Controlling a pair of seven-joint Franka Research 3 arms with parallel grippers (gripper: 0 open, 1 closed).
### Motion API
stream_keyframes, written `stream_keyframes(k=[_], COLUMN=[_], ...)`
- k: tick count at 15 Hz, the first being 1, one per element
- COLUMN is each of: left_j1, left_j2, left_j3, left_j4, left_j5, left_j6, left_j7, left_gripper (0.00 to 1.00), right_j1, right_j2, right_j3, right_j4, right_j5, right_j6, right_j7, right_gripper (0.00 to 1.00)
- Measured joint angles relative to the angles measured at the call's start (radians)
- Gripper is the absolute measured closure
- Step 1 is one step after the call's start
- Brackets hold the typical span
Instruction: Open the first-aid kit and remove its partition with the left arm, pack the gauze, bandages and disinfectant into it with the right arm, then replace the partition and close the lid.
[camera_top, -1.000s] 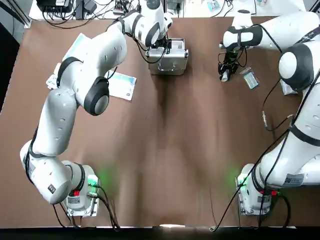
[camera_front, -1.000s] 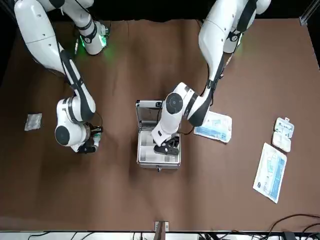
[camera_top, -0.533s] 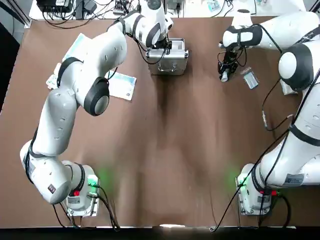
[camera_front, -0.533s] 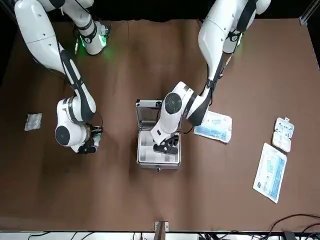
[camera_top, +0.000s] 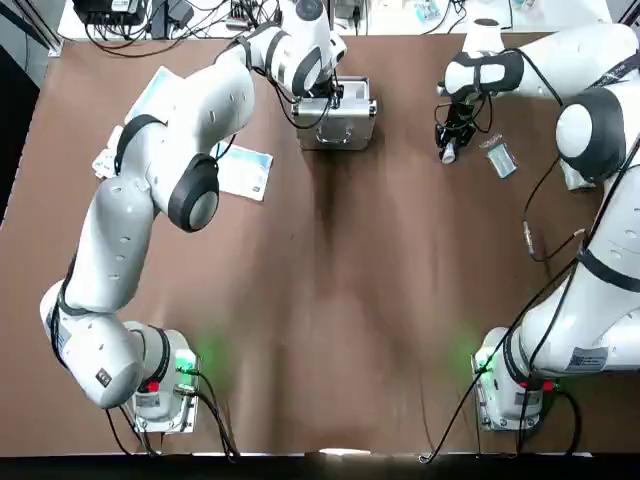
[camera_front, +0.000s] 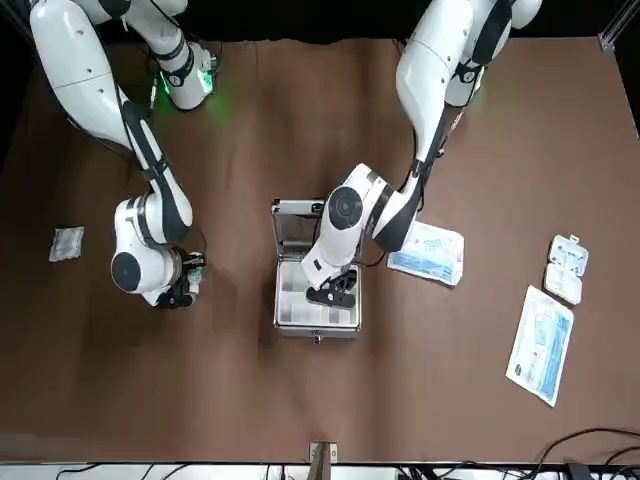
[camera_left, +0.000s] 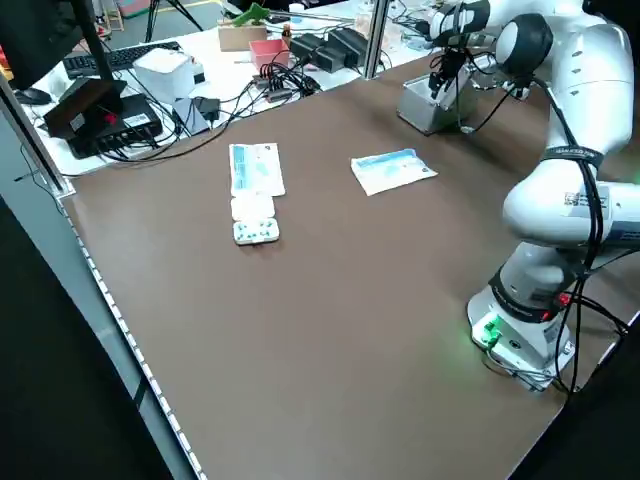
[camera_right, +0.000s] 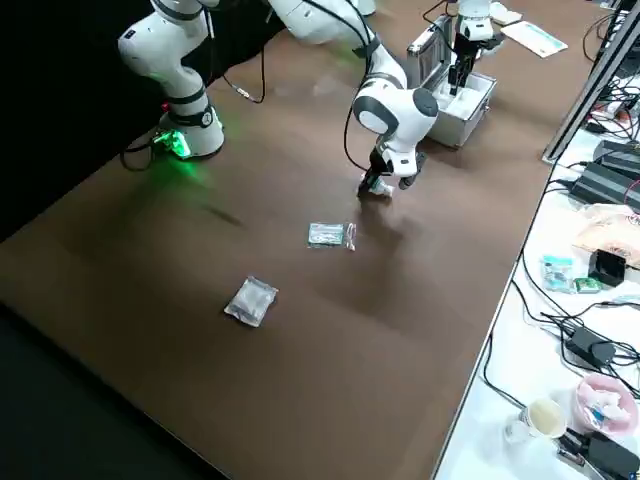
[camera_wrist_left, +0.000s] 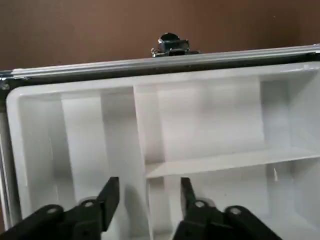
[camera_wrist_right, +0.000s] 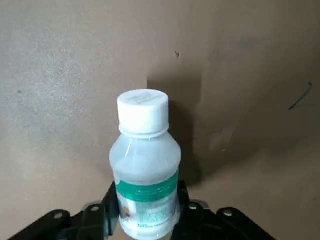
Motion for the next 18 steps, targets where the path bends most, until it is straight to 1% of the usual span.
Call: stream_keyframes(k=[1,2,3,4,5,6,8,9,10,11,18], left_j1=[0.000,0.000,0.000,0.000,0.000,0.000,0.000,0.001,0.001,0.001,0.001], left_j2=[0.000,0.000,0.001,0.001,0.001,0.001,0.001,0.001,0.001,0.000,-0.004], left_j3=[0.000,0.000,0.000,0.000,0.000,0.000,0.001,0.002,0.003,0.004,0.004], left_j4=[0.000,0.000,0.000,0.000,0.000,0.000,0.000,0.000,0.000,0.002,0.005], left_j5=[0.000,0.000,0.000,0.000,0.000,0.000,0.001,0.001,0.001,0.001,0.001], left_j6=[0.000,0.000,0.000,0.000,0.000,0.000,0.000,0.000,-0.001,-0.004,-0.010], left_j7=[0.001,0.001,0.002,0.002,0.002,0.002,0.002,0.002,0.002,-0.005,-0.011], left_gripper=[0.50,0.52,0.54,0.58,0.58,0.67,0.87,0.91,0.92,0.96,0.96], right_j1=[0.000,0.000,0.000,0.000,0.000,0.000,0.000,0.000,0.000,0.000,-0.002], right_j2=[0.000,0.000,0.001,0.001,0.001,0.001,0.001,0.001,0.001,0.001,0.002], right_j3=[0.000,0.000,0.000,0.000,-0.001,-0.001,-0.001,-0.001,-0.001,-0.001,-0.003], right_j4=[0.001,0.002,0.003,0.003,0.004,0.004,0.005,0.006,0.007,0.009,0.034], right_j5=[0.000,0.000,0.000,0.000,0.000,0.000,0.000,0.000,0.000,0.000,0.000], right_j6=[0.001,0.002,0.002,0.002,0.002,0.002,0.002,0.003,0.004,0.004,-0.002], right_j7=[0.000,0.000,0.000,0.000,0.000,0.000,0.000,-0.001,-0.001,-0.001,-0.001], right_gripper=[0.52,0.55,0.55,0.56,0.57,0.58,0.59,0.59,0.59,0.59,0.59])
